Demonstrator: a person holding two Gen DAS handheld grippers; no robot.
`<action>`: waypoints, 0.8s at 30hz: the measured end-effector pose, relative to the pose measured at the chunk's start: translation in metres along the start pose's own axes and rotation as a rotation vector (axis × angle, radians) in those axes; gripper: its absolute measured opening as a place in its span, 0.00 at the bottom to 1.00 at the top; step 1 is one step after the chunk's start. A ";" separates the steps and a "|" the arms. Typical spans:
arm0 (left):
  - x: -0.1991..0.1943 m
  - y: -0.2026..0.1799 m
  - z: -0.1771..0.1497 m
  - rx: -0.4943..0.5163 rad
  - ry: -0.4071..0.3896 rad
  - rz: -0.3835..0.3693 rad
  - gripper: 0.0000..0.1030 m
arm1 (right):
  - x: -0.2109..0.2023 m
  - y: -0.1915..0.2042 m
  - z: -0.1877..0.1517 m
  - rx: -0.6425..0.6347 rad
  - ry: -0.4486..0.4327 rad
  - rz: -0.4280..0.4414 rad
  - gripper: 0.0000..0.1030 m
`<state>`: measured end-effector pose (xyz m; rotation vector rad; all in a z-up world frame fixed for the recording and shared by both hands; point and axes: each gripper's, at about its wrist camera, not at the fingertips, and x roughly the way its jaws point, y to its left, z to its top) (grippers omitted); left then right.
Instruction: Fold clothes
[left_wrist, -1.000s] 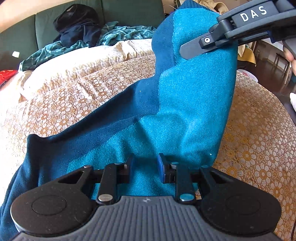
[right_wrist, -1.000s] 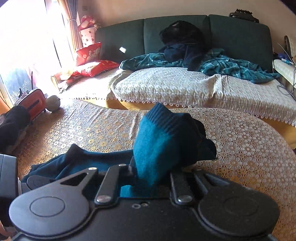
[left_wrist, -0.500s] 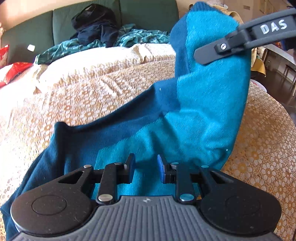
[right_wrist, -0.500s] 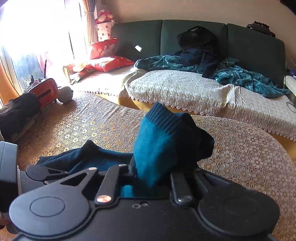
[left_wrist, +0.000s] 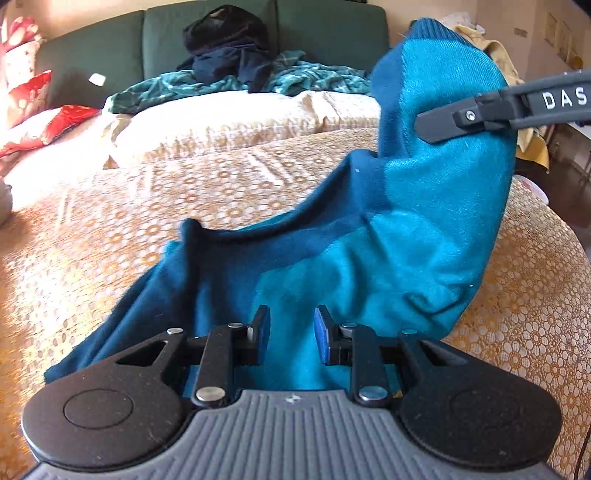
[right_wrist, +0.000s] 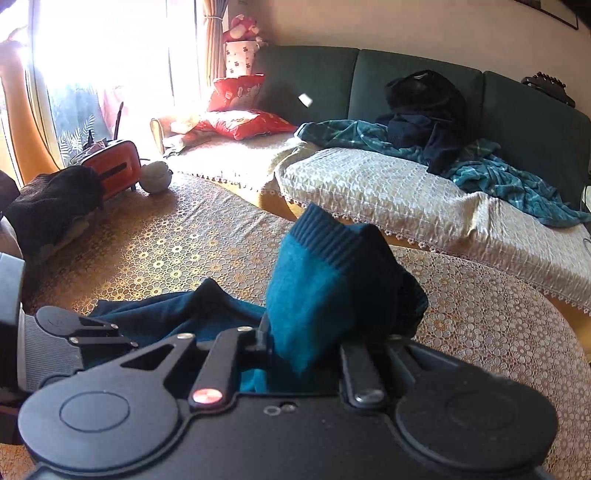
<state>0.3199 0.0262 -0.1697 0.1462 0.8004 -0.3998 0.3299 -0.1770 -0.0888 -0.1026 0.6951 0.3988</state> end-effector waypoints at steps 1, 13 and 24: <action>-0.004 0.005 -0.002 -0.005 -0.001 0.009 0.23 | 0.000 0.004 0.001 -0.006 0.000 0.004 1.00; 0.005 0.035 -0.032 -0.066 0.069 0.045 0.28 | 0.003 0.048 0.005 -0.101 0.006 0.047 1.00; -0.032 0.047 -0.035 -0.052 0.032 0.074 0.28 | 0.013 0.096 0.014 -0.187 0.007 0.103 1.00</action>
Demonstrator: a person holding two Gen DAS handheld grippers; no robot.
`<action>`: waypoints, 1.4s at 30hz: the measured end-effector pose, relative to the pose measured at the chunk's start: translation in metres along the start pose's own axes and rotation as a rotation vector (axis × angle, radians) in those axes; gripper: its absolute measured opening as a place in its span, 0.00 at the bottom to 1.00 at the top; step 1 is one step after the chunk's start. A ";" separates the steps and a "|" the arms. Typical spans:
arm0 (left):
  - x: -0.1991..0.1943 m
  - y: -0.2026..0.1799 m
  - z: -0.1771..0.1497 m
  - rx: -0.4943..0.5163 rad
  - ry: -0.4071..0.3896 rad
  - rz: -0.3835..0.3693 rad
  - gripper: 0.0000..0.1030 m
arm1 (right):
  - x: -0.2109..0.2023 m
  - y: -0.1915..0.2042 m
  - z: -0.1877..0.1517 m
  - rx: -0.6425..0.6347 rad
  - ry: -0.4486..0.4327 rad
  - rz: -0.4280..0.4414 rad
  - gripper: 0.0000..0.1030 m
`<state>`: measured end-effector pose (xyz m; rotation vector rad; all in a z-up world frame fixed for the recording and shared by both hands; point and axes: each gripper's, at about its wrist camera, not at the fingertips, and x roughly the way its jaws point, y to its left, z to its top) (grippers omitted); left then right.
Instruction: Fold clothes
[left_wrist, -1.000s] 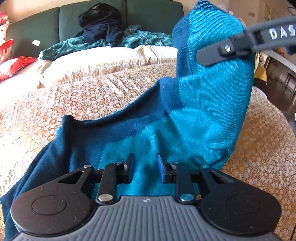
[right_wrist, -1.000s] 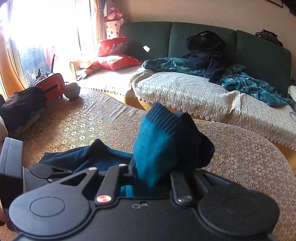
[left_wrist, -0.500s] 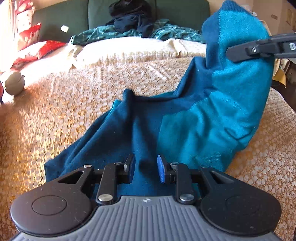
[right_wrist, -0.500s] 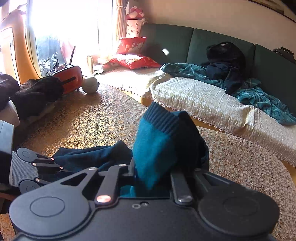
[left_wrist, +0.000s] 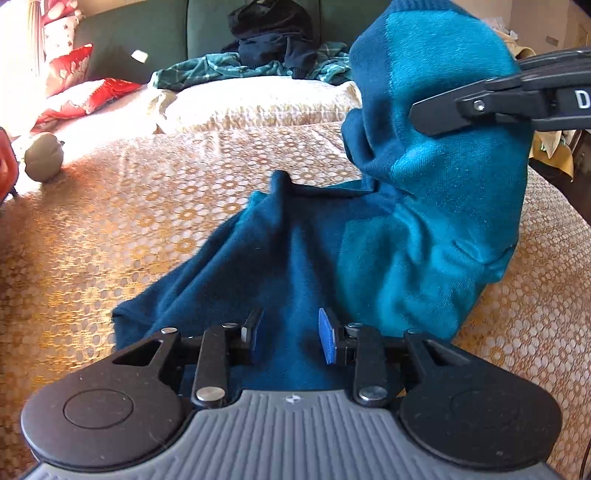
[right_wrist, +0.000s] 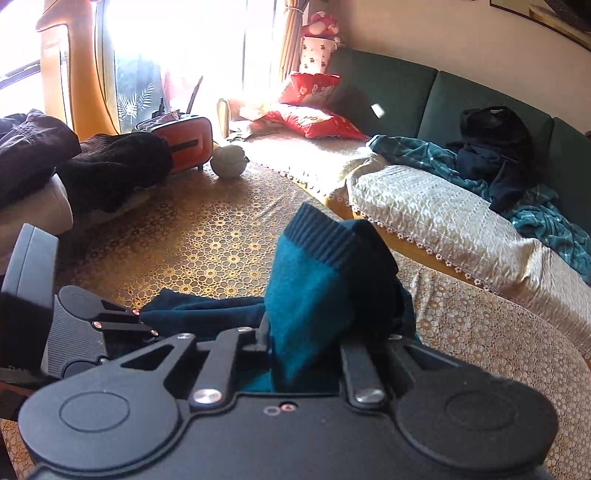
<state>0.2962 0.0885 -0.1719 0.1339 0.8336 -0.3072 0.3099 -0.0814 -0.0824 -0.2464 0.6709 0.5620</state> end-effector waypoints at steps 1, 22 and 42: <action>-0.004 0.003 -0.002 0.004 -0.002 0.008 0.28 | 0.001 0.004 0.001 -0.004 -0.001 0.006 1.00; -0.032 0.042 -0.032 -0.033 0.003 0.013 0.29 | 0.024 0.078 0.014 -0.109 0.019 0.115 1.00; -0.041 0.071 -0.064 -0.078 0.039 -0.032 0.29 | 0.042 0.128 0.007 -0.236 0.091 0.158 1.00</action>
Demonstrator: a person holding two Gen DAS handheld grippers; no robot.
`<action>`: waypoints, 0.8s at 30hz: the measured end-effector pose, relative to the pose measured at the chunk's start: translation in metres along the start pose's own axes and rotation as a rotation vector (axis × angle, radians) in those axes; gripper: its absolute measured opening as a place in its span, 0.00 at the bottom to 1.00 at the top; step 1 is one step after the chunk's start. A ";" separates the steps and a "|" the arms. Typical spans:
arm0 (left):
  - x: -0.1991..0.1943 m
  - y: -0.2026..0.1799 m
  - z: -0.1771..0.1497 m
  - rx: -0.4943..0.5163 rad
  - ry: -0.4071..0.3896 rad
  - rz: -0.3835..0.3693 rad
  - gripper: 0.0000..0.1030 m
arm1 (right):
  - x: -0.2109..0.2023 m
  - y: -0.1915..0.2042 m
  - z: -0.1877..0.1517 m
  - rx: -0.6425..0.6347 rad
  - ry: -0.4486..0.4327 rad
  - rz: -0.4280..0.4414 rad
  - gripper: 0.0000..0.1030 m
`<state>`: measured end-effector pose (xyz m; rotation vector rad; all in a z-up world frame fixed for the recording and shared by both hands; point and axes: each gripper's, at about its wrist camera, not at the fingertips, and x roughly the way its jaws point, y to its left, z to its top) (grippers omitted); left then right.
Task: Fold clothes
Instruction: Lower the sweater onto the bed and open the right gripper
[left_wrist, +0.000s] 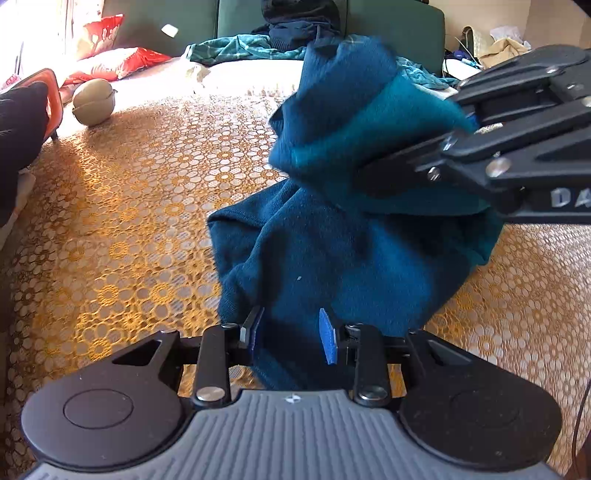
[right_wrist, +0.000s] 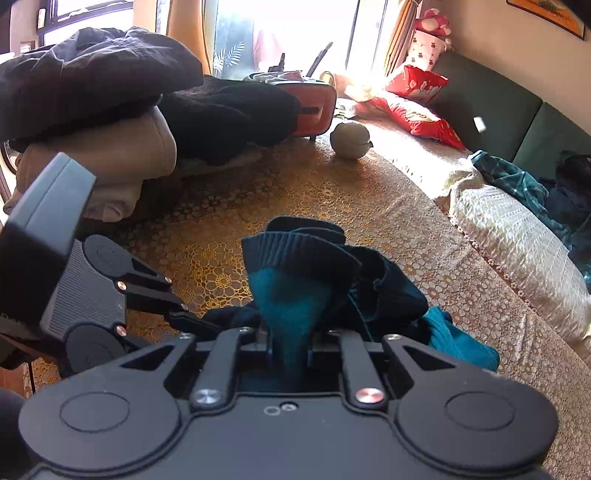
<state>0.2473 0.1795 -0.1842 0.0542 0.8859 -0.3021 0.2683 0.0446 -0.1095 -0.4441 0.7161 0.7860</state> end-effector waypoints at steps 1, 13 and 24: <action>-0.003 0.001 -0.002 -0.002 -0.001 -0.001 0.29 | 0.002 0.003 0.000 -0.005 0.002 0.002 1.00; -0.022 0.018 -0.019 -0.014 0.002 0.030 0.29 | 0.024 0.045 -0.020 -0.141 0.074 0.037 1.00; -0.052 0.022 -0.014 0.010 -0.044 0.068 0.29 | 0.020 0.047 -0.041 -0.142 0.097 0.110 1.00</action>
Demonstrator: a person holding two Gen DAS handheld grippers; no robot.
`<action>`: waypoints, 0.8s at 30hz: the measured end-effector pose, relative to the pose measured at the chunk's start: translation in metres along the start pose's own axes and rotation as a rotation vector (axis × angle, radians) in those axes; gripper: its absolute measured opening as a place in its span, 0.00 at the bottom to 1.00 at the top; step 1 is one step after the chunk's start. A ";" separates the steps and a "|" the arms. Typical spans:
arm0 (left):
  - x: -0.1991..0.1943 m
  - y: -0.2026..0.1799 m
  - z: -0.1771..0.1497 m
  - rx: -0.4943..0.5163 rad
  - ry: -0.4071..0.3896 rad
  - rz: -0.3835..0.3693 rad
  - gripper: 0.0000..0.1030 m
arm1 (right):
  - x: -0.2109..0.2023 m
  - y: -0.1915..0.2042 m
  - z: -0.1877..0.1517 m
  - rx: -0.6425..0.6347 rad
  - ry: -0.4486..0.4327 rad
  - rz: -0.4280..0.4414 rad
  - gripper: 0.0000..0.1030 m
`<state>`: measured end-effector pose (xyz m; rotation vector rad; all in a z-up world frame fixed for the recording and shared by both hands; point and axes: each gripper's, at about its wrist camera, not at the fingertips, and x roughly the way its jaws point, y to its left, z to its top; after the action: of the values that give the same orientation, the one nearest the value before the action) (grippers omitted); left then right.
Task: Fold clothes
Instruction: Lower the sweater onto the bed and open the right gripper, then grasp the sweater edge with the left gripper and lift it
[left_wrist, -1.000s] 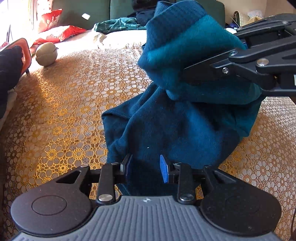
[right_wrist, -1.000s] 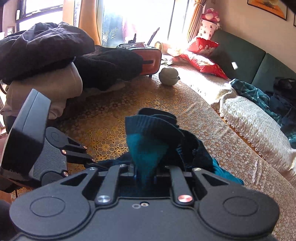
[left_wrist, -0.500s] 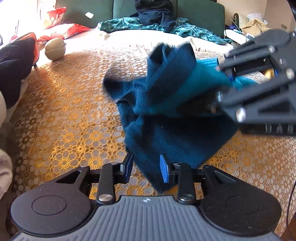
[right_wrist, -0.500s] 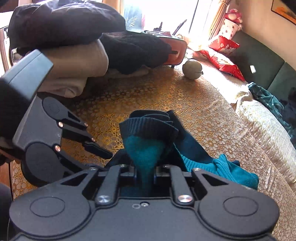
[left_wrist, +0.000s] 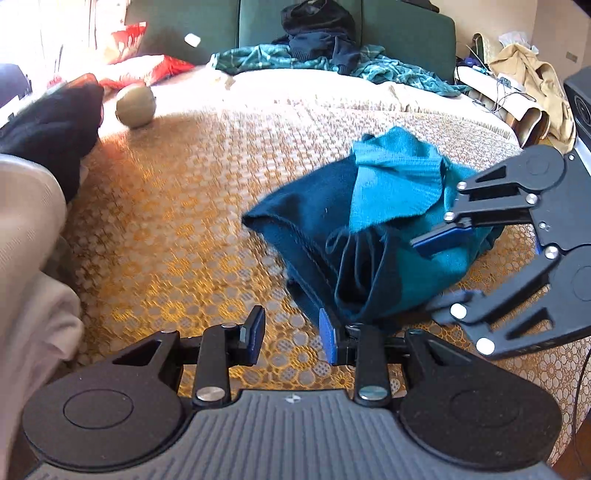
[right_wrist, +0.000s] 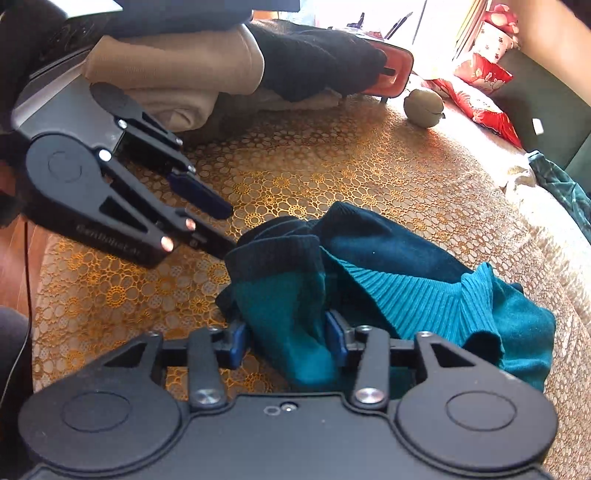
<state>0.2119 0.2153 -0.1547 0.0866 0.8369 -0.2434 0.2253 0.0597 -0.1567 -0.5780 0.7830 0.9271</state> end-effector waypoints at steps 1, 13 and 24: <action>-0.004 0.000 0.004 0.008 -0.013 0.004 0.29 | -0.005 -0.002 -0.002 0.008 -0.007 0.007 1.00; -0.002 -0.046 0.062 0.142 -0.096 -0.038 0.29 | -0.073 -0.060 -0.030 0.076 -0.054 -0.109 1.00; 0.066 -0.082 0.048 0.225 -0.007 -0.010 0.30 | -0.051 -0.095 -0.071 0.211 0.033 -0.097 1.00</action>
<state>0.2688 0.1162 -0.1707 0.2915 0.8013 -0.3468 0.2645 -0.0629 -0.1483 -0.4433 0.8629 0.7368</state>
